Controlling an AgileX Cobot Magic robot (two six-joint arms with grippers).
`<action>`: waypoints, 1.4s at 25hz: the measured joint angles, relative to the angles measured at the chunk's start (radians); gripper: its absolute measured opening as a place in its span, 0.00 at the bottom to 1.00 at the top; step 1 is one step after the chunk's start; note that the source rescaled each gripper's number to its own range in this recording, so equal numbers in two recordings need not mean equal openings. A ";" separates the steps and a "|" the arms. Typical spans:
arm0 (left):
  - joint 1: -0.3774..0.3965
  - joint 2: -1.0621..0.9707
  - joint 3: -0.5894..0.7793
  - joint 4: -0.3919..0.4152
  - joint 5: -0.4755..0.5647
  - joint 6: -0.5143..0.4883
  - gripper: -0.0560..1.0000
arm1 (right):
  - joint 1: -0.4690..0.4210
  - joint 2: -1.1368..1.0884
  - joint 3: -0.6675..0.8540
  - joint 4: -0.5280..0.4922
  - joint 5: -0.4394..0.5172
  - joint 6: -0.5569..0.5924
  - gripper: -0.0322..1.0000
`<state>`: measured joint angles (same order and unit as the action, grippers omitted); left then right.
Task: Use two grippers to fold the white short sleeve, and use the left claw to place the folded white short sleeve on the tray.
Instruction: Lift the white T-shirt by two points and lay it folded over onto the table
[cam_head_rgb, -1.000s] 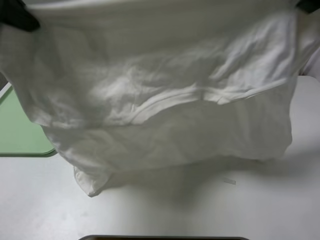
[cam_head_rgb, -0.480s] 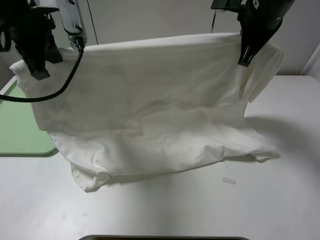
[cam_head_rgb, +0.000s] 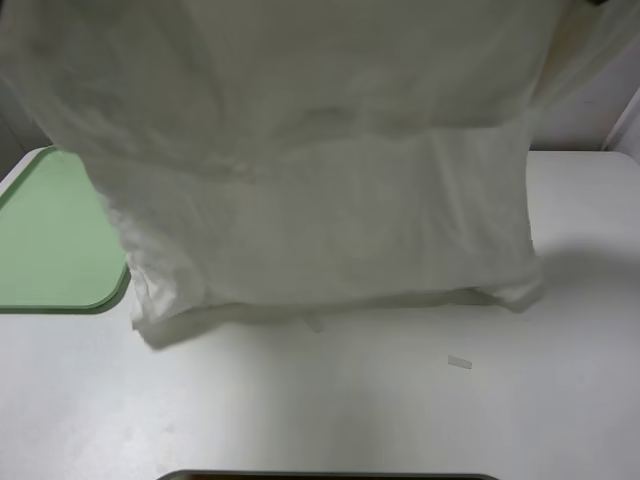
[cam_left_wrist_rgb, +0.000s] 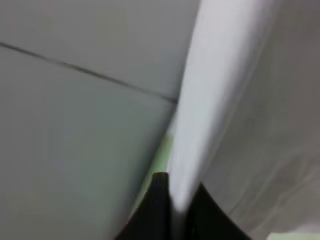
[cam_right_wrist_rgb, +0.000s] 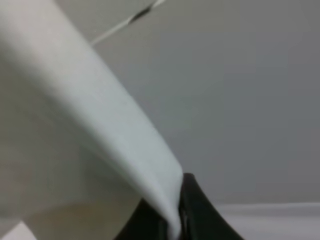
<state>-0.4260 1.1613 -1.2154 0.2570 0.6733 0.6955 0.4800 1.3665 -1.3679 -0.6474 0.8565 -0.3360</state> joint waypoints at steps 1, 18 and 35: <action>-0.006 -0.028 0.000 -0.005 -0.008 0.001 0.05 | 0.000 -0.047 0.000 0.010 -0.006 -0.005 0.03; -0.187 -0.250 -0.248 -0.112 -0.020 -0.016 0.05 | 0.259 -0.303 -0.258 -0.244 0.136 -0.198 0.03; 0.008 0.405 -0.107 0.091 0.121 -0.061 0.05 | -0.033 0.396 -0.270 -0.010 0.160 0.012 0.03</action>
<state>-0.4180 1.5668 -1.3222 0.3482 0.7939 0.6343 0.4469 1.7627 -1.6380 -0.6576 1.0168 -0.3236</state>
